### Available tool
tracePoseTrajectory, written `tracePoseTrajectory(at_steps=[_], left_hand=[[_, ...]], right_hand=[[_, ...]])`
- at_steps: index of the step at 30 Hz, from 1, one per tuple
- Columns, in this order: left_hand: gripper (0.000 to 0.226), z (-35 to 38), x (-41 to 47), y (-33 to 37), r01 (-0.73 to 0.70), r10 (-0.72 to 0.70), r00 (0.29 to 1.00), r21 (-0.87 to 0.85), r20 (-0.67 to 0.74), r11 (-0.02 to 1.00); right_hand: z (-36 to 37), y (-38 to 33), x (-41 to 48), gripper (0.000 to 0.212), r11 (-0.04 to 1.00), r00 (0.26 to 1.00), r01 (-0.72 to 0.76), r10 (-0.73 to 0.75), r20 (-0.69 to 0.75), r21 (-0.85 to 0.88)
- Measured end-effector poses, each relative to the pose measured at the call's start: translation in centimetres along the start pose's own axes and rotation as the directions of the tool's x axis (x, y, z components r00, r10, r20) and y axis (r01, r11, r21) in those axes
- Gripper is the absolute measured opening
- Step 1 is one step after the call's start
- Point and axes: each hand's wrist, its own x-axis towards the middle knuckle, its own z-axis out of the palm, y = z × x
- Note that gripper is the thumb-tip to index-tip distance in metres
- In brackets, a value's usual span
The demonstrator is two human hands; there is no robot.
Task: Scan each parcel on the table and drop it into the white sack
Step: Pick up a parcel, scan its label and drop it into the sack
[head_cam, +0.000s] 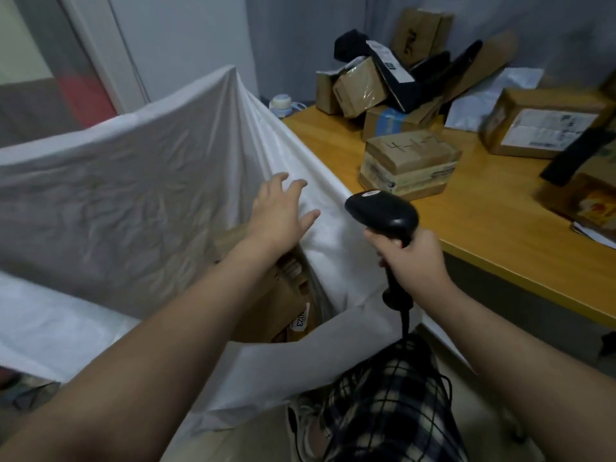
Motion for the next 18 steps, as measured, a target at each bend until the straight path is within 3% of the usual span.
tracePoseTrajectory(at_steps=[4, 12, 15, 18], left_hand=[[0.067, 1.0, 1.5, 4.7, -0.137, 0.133, 0.991, -0.184, -0.034, 0.973], [0.105, 1.8, 7.1, 10.8, -0.066, 0.129, 0.976, -0.330, 0.173, 0.942], [0.090, 2.0, 9.0, 12.2, -0.058, 0.167, 0.945, -0.358, 0.281, 0.932], [0.073, 2.8, 8.5, 14.2, -0.164, 0.286, 0.913, -0.378, 0.291, 0.911]], right_hand=[[-4.5, 0.2, 1.5, 0.019, 0.991, 0.989, -0.021, 0.039, -0.139, 0.129], [-10.4, 1.1, 2.9, 0.017, 0.906, 0.944, -0.113, 0.226, -0.241, 0.409], [-13.4, 1.8, 2.5, 0.013, 0.893, 0.932, -0.099, 0.238, -0.273, 0.439], [-16.1, 2.6, 1.4, 0.007, 0.884, 0.933, -0.068, 0.220, -0.284, 0.463]])
